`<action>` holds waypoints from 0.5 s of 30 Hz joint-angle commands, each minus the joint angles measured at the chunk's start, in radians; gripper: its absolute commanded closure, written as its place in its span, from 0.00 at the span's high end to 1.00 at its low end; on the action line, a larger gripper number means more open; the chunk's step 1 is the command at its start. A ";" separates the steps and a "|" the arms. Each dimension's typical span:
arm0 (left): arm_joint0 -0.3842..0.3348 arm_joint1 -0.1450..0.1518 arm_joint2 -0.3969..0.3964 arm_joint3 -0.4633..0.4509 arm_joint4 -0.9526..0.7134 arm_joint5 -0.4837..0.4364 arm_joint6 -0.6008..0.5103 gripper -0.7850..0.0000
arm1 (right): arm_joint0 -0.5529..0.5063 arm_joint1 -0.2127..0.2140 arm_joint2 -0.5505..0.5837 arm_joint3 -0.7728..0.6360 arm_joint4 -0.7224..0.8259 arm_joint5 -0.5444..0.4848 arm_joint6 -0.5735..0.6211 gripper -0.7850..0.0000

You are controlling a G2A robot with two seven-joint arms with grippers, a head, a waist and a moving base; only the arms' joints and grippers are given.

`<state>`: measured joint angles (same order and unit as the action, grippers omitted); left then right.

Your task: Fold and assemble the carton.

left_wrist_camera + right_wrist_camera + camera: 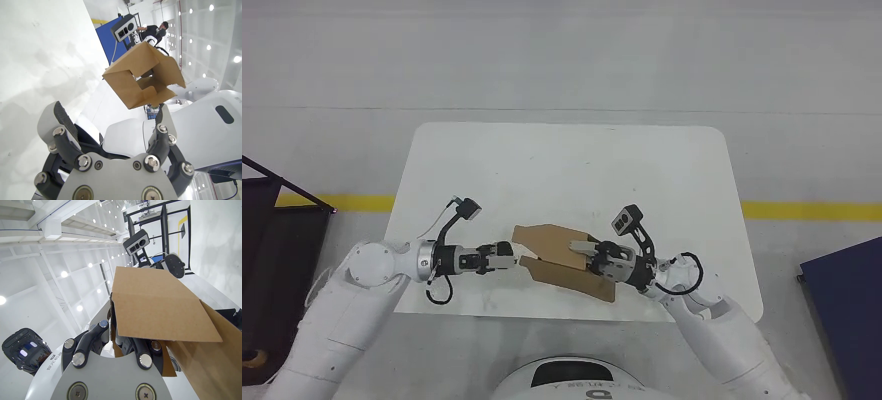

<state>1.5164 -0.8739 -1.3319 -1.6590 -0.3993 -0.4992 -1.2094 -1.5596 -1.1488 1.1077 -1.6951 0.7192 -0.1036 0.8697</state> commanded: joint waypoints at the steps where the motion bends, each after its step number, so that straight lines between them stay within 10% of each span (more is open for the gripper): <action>1: 0.011 0.003 -0.013 -0.025 0.005 0.007 -0.001 1.00 | 0.000 0.000 0.000 -0.001 -0.001 -0.001 -0.001 0.00; 15: -0.075 -0.006 0.067 -0.026 0.086 0.157 0.014 1.00 | -0.003 0.001 -0.005 -0.007 -0.012 0.002 0.001 0.00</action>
<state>1.4511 -0.8782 -1.2739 -1.6905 -0.3234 -0.3511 -1.2016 -1.5625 -1.1477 1.1033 -1.7014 0.7077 -0.1019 0.8709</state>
